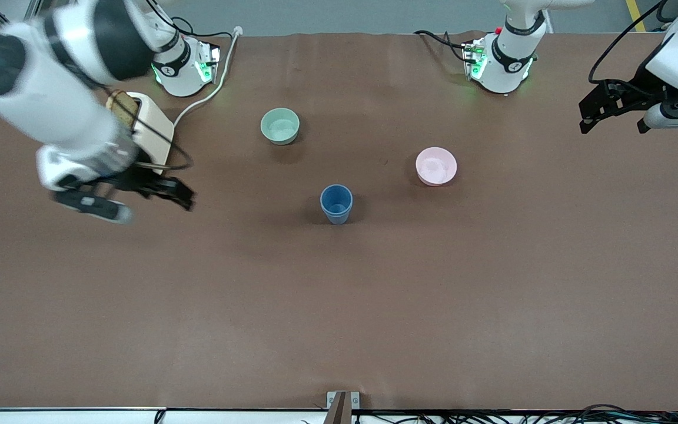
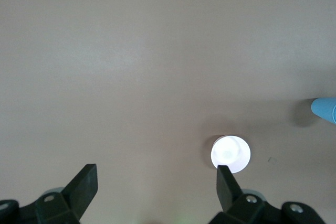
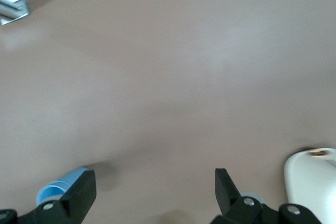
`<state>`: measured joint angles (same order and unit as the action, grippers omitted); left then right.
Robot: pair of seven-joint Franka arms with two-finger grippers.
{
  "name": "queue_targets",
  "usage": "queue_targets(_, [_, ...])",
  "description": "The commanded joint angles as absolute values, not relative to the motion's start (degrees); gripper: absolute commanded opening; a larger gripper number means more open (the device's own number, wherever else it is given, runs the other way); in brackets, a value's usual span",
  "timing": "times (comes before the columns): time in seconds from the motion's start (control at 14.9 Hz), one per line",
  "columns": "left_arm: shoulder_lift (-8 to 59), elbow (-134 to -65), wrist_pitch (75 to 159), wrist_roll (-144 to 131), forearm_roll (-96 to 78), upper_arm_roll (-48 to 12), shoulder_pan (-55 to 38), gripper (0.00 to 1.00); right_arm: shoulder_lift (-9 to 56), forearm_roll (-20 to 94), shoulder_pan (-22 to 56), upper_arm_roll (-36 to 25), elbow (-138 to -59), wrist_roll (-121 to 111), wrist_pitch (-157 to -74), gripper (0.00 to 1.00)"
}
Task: Stack blue cups with both arms
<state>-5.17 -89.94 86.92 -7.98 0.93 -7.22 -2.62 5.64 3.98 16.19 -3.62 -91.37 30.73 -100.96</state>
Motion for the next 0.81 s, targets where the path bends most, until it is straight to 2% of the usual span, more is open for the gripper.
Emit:
queue_targets(0.0, [-5.1, -89.0, 86.9, -7.2, -0.1, -7.0, -2.4, 1.0, 0.7, 1.9, 8.6, -2.2, -94.7, 25.7, -98.4, 1.0])
queue_targets(0.27, [-5.0, -89.0, 86.9, -7.1, -0.1, -7.1, -2.5, 1.0, -4.0, 0.6, -0.4, -2.2, -97.6, 12.6, -95.1, 1.0])
queue_targets(0.47, [-4.9, -89.0, 86.9, -5.5, -0.1, -6.9, -2.3, 1.0, -4.3, -2.6, -3.1, -2.3, -96.9, 5.7, -92.2, 1.0])
queue_targets(0.74, [-4.9, -89.0, 86.8, -4.7, 0.0, -6.5, -2.2, 1.0, -4.1, -1.5, -5.2, -2.4, -95.8, 1.1, -91.9, 1.0])
